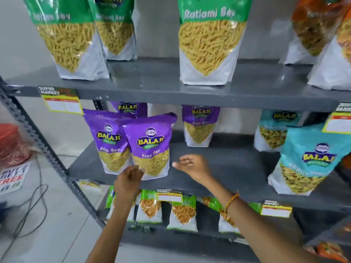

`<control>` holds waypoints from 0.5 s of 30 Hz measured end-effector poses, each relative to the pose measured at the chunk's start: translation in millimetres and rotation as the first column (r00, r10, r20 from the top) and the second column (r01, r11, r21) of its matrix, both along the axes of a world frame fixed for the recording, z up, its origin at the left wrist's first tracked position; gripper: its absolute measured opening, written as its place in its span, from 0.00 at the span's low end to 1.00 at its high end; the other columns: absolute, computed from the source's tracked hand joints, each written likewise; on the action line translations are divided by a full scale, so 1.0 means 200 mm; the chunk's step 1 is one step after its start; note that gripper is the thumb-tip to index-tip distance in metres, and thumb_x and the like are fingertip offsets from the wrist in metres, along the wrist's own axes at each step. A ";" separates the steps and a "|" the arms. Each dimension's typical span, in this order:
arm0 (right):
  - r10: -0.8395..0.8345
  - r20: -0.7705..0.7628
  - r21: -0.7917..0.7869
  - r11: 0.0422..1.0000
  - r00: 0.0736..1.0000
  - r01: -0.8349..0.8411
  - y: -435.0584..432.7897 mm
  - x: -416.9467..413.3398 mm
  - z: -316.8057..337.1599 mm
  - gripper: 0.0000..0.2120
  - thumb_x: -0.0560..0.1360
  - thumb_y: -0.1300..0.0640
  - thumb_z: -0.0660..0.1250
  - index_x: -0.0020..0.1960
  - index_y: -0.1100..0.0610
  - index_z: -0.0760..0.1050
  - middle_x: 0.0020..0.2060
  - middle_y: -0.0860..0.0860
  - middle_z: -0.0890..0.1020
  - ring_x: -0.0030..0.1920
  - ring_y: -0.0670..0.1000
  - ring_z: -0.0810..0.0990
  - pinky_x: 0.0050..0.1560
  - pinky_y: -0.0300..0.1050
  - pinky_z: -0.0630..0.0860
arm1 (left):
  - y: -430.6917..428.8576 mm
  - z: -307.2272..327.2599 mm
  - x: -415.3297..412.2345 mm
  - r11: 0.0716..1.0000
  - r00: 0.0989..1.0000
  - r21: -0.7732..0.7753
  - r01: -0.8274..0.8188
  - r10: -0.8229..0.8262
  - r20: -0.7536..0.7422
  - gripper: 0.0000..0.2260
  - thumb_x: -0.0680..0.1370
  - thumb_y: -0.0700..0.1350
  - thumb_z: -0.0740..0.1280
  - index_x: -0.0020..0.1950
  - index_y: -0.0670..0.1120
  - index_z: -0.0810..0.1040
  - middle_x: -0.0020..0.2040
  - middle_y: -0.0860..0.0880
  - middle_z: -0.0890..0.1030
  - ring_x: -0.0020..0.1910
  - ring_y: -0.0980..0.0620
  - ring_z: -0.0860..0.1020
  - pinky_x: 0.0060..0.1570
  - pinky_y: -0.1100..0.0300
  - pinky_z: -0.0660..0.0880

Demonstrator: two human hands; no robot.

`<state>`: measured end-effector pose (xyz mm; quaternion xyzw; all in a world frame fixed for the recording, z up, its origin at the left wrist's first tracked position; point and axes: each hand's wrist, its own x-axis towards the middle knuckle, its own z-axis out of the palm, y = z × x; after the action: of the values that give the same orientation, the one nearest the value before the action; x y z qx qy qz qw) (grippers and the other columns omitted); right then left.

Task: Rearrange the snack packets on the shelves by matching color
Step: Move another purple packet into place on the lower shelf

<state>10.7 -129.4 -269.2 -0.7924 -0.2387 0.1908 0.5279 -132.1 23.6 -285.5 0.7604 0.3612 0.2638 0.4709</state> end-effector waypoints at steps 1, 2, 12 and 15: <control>-0.013 -0.037 -0.033 0.999 0.999 0.012 0.04 0.02 -0.09 0.25 0.65 0.55 0.75 0.58 0.64 0.74 0.52 0.60 0.81 0.51 0.53 0.79 0.54 0.46 0.76 | 0.03 -0.07 -0.01 0.999 0.997 -0.027 -0.039 0.037 -0.069 0.16 0.70 0.49 0.70 0.52 0.40 0.79 0.45 0.37 0.83 0.46 0.43 0.79 0.39 0.55 0.66; -0.018 -0.051 -0.082 0.997 0.999 0.014 0.07 0.04 -0.16 0.29 0.65 0.54 0.75 0.62 0.64 0.71 0.59 0.60 0.78 0.58 0.56 0.77 0.60 0.50 0.74 | 0.07 -0.14 -0.02 0.998 0.993 -0.040 -0.051 0.046 -0.111 0.17 0.71 0.50 0.70 0.53 0.40 0.79 0.47 0.36 0.82 0.48 0.40 0.79 0.39 0.55 0.64; 0.155 -0.139 -0.068 0.984 0.978 -0.165 0.44 0.35 -0.47 0.41 0.48 0.38 0.78 0.59 0.44 0.72 0.62 0.53 0.78 0.63 0.54 0.74 0.64 0.61 0.72 | 0.29 -0.37 0.18 0.985 0.991 -0.115 0.130 -0.124 0.057 0.32 0.71 0.43 0.70 0.72 0.51 0.60 0.69 0.53 0.70 0.66 0.54 0.70 0.57 0.56 0.71; 0.160 -0.160 0.020 0.987 0.974 -0.159 0.47 0.33 -0.44 0.25 0.54 0.51 0.80 0.49 0.43 0.75 0.54 0.55 0.82 0.56 0.58 0.79 0.59 0.64 0.75 | 0.32 -0.39 0.21 0.987 0.989 -0.075 0.141 -0.137 0.049 0.33 0.71 0.46 0.70 0.72 0.55 0.59 0.71 0.52 0.70 0.68 0.52 0.69 0.61 0.50 0.73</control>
<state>76.7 -35.7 -356.2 -0.7509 -0.2588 0.2949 0.5312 -91.0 88.4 -363.2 0.7587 0.3070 0.2326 0.5254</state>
